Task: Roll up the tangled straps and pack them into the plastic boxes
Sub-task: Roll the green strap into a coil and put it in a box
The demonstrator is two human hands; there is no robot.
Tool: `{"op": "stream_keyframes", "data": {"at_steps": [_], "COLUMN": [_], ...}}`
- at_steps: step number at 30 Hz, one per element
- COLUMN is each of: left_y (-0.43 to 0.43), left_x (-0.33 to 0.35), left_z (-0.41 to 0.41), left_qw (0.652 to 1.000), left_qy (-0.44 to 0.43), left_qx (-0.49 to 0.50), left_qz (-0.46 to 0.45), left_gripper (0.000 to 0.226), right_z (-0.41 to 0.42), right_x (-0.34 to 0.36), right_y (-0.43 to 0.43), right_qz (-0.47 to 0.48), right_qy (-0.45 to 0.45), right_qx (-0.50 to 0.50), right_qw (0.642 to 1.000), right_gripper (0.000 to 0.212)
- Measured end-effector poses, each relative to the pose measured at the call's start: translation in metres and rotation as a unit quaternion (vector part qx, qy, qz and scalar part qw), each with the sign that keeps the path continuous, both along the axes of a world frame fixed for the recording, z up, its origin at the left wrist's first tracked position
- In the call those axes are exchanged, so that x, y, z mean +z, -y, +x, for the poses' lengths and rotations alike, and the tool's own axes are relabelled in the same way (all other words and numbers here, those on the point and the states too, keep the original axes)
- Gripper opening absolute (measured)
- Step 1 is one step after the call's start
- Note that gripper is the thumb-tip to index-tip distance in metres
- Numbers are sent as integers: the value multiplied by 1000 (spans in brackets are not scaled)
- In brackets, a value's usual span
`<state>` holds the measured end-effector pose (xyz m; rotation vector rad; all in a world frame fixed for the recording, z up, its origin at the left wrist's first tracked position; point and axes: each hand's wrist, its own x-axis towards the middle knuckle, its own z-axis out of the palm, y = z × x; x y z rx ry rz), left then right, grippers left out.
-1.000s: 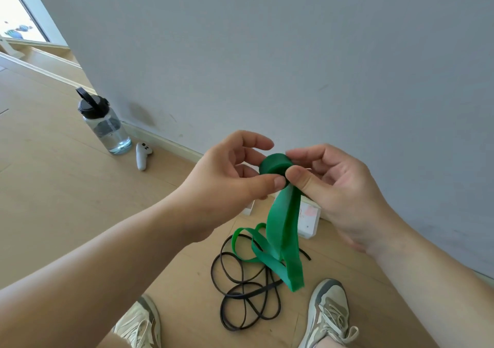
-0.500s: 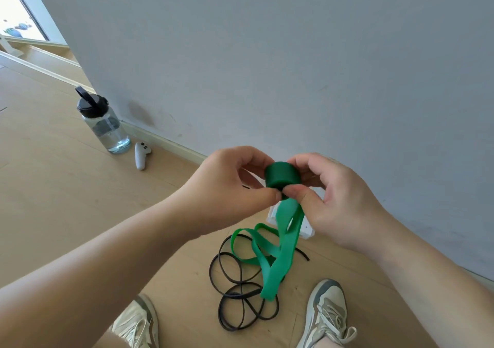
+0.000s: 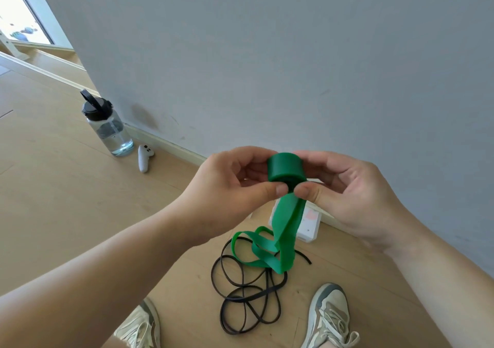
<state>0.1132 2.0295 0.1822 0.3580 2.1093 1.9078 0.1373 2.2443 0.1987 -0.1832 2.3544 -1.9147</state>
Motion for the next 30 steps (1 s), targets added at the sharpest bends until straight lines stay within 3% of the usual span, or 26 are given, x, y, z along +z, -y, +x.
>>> {"op": "stream_keyframes", "data": {"at_steps": [4, 9, 11, 14, 16, 20, 24, 26, 28, 30], "left_y": [-2, -6, -7, -5, -4, -2, -4, -2, 1, 3], "left_x": [-1, -3, 0, 5, 10, 15, 14, 12, 10, 10], "left_z": [4, 8, 7, 4, 3, 1, 2, 1, 1, 1], "left_qw": [998, 996, 999, 984, 967, 947, 928, 946, 964, 979], "left_qy": [41, 69, 45, -86, -145, -170, -192, -174, -156, -124], "left_qx": [-11, -4, 3, 25, 9, -24, -12, 10, 24, 39], "left_qz": [51, 49, -9, -157, -209, -270, -320, -272, -213, -157], "left_gripper": [34, 43, 50, 51, 46, 45, 42, 37, 35, 35], "right_z": [5, 10, 9, 8, 7, 8, 7, 6, 7, 5], "right_x": [1, -2, -2, -2, 0, 6, 8, 7, 9, 8], "right_y": [1, 6, 9, 11, 11, 13, 15, 11, 9, 9], "right_qz": [46, 78, 106, 179, 224, 307, 372, 316, 172, 47], "right_qy": [-72, -102, -107, -120, -137, -180, -145, -129, -83, -52], "right_qx": [-36, -42, -45, -37, -27, -9, 14, -21, -68, -95], "right_qw": [996, 991, 988, 976, 965, 934, 917, 940, 979, 993], "right_gripper": [46, 41, 40, 41, 40, 38, 31, 26, 25, 28]}}
